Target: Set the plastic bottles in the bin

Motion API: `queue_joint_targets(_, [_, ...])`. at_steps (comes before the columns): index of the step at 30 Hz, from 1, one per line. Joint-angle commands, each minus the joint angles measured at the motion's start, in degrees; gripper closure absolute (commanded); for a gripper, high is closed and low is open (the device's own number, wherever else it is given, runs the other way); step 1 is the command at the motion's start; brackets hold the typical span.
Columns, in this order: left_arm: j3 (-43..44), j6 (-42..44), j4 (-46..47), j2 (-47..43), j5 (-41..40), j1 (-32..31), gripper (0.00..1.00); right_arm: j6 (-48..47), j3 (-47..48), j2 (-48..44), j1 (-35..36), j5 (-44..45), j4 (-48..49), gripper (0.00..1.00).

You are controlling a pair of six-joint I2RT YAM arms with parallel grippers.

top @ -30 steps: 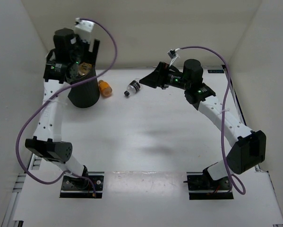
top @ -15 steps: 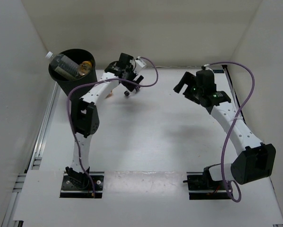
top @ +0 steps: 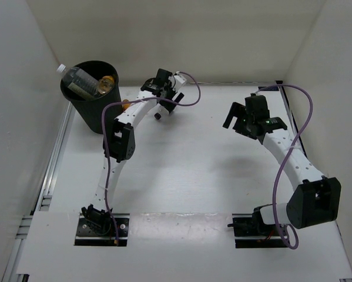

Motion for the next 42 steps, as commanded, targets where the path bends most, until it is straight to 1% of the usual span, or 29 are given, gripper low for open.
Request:
queue_joint_targets(1, [1.05, -3.03, 1.84, 0.54, 4.33, 0.29, 0.00, -2.64, 0.18, 1.11, -0.74, 0.07, -0.80, 0.00])
queue_joint_targets(2, [1.05, -3.82, 2.36, 1.59, 8.18, 1.08, 0.00, -3.25, 0.88, 1.12, -1.27, 0.07, -1.33, 0.00])
queue_joint_targets(5, [2.36, -6.72, 2.37, 3.79, 13.13, 2.57, 0.00, -3.78, 2.02, 1.65, -1.89, 1.12, -1.34, 0.00])
queue_joint_targets(7, [3.68, -7.33, 2.89, 4.93, 13.75, 2.58, 0.00, -4.31, 2.55, 1.65, -2.50, 1.13, -1.34, 0.00])
queue_joint_targets(9, [4.21, -7.34, 2.89, 5.64, 12.27, 2.58, 0.00, -4.31, 3.60, 2.18, -2.50, 1.74, -1.34, 0.00])
queue_joint_targets(10, [4.21, -6.82, 2.89, 5.64, 12.26, 2.58, 0.03, -4.31, 3.61, 2.70, -3.11, 1.74, -1.86, 0.00])
queue_joint_targets(12, [3.60, -6.29, 3.41, 5.64, 12.26, 2.58, 0.16, -4.31, 4.49, 3.31, -3.12, 1.22, -1.86, 0.00])
queue_joint_targets(13, [2.82, -6.29, 3.42, 4.95, 12.26, 2.58, 0.34, -4.31, 5.36, 3.32, -3.12, 1.22, -2.47, 0.00])
queue_joint_targets(14, [2.20, -6.29, 3.42, 3.89, 12.26, 2.58, 0.46, -4.31, 6.06, 3.32, -3.12, 0.70, -2.48, 0.00])
queue_joint_targets(17, [2.19, -6.81, 3.42, 1.87, 11.12, 2.58, 0.71, -4.31, 6.07, 3.32, -3.12, 0.17, -2.48, 0.00])
queue_joint_targets(18, [2.19, -6.81, 3.42, -0.31, 10.33, 2.58, 0.82, -4.31, 6.07, 3.32, -3.12, 0.16, -2.48, 0.00])
queue_joint_targets(19, [2.19, -6.81, 3.42, -1.81, 9.80, 2.06, 0.84, -4.31, 6.07, 3.32, -3.12, -0.62, -2.48, 0.00])
queue_joint_targets(23, [1.67, -8.82, 3.42, -11.74, 9.27, 1.44, 0.82, -2.56, 6.07, 2.18, -3.12, -2.12, -2.48, 0.00])
queue_joint_targets(24, [1.66, -8.83, 3.42, -16.29, 9.27, 1.44, 0.80, -2.55, 6.07, 2.18, -3.12, -2.73, -2.48, 0.00])
queue_joint_targets(27, [3.67, -8.58, 3.42, -22.03, 5.68, 1.44, 0.78, -1.50, 4.93, 0.68, -3.12, -3.35, -1.78, 0.00])
queue_joint_targets(28, [4.30, -8.05, 3.42, -24.48, 3.58, 2.48, 0.78, -1.50, 4.32, -0.19, -3.12, -3.35, -1.25, 0.00])
queue_joint_targets(29, [4.91, -6.82, 3.42, -25.46, -0.71, 4.32, 0.79, -0.28, 4.31, -0.81, -3.12, -3.35, -1.25, 0.00])
queue_joint_targets(30, [4.92, -6.29, 3.94, -27.39, -2.49, 5.73, 0.79, -0.27, 3.70, -0.81, -3.12, -3.96, -1.25, 0.00])
queue_joint_targets(31, [4.92, -6.29, 3.95, -28.36, -3.46, 7.40, 0.79, 0.43, 3.70, -1.34, -3.12, -3.97, -1.25, 0.00])
queue_joint_targets(32, [4.92, -5.68, 3.95, -29.33, -3.47, 10.89, 0.79, 1.04, 3.70, -1.34, -3.12, -4.58, -0.73, 0.00])
queue_joint_targets(33, [2.83, -5.67, 3.95, -31.43, -4.00, 12.67, 0.78, 1.05, 3.09, -1.86, -2.51, -4.58, -0.72, 0.00])
queue_joint_targets(34, [1.94, -5.67, 3.95, -32.41, -4.00, 14.43, 0.78, 1.05, 3.08, -1.87, -1.81, -4.58, -0.20, 0.00])
queue_joint_targets(35, [0.97, -5.67, 3.95, -33.29, -2.09, 16.18, 0.76, 1.57, 2.30, -2.48, -1.80, -4.58, -0.19, 0.00])
queue_joint_targets(36, [-1.39, -5.67, 3.95, -33.99, -0.41, 19.33, 0.74, 1.58, 2.29, -2.48, -1.02, -4.58, 0.33, 0.00])
queue_joint_targets(38, [-3.69, -5.67, 3.95, -35.13, 4.93, 22.34, 0.72, 2.19, 2.29, -2.48, -0.30, -4.58, 0.33, 0.00])
queue_joint_targets(39, [-5.26, -6.37, 3.95, -35.14, 5.49, 24.27, 0.72, 2.19, 2.29, -2.48, 0.30, -4.58, 0.33, 0.00])
queue_joint_targets(42, [-7.82, -8.91, 3.95, -35.14, 4.44, 25.86, 0.72, 2.19, 3.17, -1.96, 1.01, -4.58, 0.33, 0.00])
